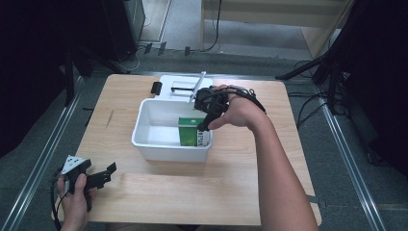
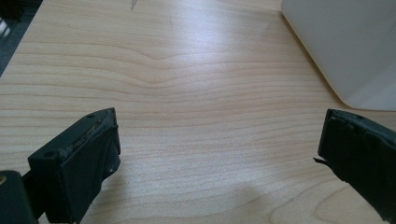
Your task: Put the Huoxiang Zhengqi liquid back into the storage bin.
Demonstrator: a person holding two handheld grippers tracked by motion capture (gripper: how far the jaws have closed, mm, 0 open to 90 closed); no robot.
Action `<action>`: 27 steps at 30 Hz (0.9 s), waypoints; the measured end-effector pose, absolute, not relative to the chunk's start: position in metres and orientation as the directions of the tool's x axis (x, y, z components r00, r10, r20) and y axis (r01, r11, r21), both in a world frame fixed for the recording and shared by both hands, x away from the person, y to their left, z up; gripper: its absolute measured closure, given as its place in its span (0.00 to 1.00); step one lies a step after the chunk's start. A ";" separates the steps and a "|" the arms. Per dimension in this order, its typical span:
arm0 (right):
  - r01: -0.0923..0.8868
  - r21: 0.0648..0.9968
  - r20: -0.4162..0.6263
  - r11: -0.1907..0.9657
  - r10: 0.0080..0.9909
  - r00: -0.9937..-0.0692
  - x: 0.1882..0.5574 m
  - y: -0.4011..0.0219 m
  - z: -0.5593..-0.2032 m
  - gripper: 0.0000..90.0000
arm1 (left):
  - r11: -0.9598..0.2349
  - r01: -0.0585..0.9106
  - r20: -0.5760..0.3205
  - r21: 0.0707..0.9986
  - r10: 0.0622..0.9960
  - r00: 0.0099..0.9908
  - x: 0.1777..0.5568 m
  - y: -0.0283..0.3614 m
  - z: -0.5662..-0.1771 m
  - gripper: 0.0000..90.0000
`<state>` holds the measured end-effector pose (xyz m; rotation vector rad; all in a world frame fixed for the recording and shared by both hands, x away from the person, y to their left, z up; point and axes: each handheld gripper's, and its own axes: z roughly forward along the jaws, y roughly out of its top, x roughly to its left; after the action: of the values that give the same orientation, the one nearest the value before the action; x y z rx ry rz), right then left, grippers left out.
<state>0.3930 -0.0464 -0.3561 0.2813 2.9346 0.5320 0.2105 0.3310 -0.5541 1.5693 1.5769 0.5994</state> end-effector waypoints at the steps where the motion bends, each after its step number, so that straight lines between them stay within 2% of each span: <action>1: 0.155 0.371 -0.111 0.915 0.209 -0.972 0.393 -0.048 -0.354 0.36 | 0.115 0.584 -0.214 0.804 0.971 0.103 0.211 0.331 -0.554 0.00; 15: 0.234 0.418 -0.126 0.878 0.311 -0.942 0.392 -0.086 -0.334 0.37 | 0.112 0.584 -0.211 0.804 0.972 0.103 0.210 0.331 -0.554 0.00; 23: 0.283 0.439 -0.124 0.853 0.369 -0.921 0.390 -0.111 -0.336 0.37 | 0.111 0.586 -0.210 0.803 0.972 0.103 0.211 0.331 -0.554 0.00; 27: 0.346 0.451 -0.118 0.823 0.440 -0.890 0.389 -0.125 -0.340 0.38 | 0.110 0.586 -0.208 0.803 0.973 0.103 0.211 0.331 -0.554 0.00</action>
<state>0.3890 -0.1252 -0.3402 0.6090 2.7887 0.6292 0.2105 0.3307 -0.5540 1.5723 1.5795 0.6036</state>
